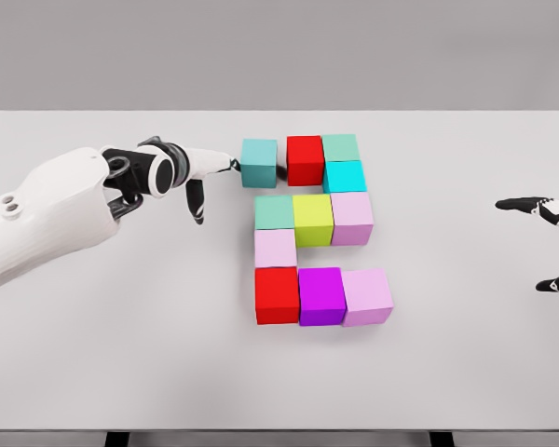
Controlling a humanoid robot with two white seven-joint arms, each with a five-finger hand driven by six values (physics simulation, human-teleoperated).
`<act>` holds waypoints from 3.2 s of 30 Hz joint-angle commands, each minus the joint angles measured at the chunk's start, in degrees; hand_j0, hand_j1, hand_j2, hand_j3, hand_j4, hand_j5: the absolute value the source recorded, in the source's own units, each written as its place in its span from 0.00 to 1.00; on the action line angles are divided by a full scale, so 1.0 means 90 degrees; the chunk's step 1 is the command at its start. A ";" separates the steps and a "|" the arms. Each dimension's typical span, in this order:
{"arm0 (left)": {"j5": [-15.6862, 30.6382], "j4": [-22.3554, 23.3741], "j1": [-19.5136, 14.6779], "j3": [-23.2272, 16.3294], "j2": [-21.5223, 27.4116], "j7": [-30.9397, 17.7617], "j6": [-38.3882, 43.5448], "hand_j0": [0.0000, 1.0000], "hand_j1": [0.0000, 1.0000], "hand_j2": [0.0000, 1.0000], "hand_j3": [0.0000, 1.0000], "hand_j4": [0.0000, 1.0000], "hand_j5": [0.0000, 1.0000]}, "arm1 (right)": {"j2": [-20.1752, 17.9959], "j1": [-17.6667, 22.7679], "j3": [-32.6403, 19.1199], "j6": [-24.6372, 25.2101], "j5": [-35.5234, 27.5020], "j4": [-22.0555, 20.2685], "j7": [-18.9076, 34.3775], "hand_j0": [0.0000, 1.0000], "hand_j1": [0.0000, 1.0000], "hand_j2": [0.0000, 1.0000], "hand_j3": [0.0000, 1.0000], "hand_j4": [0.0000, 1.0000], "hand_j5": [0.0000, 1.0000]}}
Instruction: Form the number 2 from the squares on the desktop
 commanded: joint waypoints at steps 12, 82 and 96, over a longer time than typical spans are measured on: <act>-0.0040 -0.0036 0.0000 0.0009 -0.0014 0.0002 -0.0016 1.00 1.00 1.00 1.00 1.00 1.00 | -0.0010 0.0010 0.0020 0.0018 -0.0052 -0.0003 -0.0003 1.00 1.00 1.00 1.00 1.00 1.00; -0.0938 0.0472 -0.0029 0.0048 -0.0424 0.0002 -0.0016 1.00 1.00 1.00 1.00 1.00 1.00 | -0.0001 0.0010 0.0088 0.0018 -0.0052 -0.0081 -0.0003 1.00 1.00 1.00 1.00 1.00 1.00; -0.0938 0.0462 -0.0010 0.0019 -0.0512 0.0002 -0.0016 1.00 1.00 1.00 1.00 1.00 1.00 | -0.0001 0.0000 0.0088 0.0018 -0.0052 -0.0110 -0.0003 1.00 1.00 1.00 1.00 1.00 1.00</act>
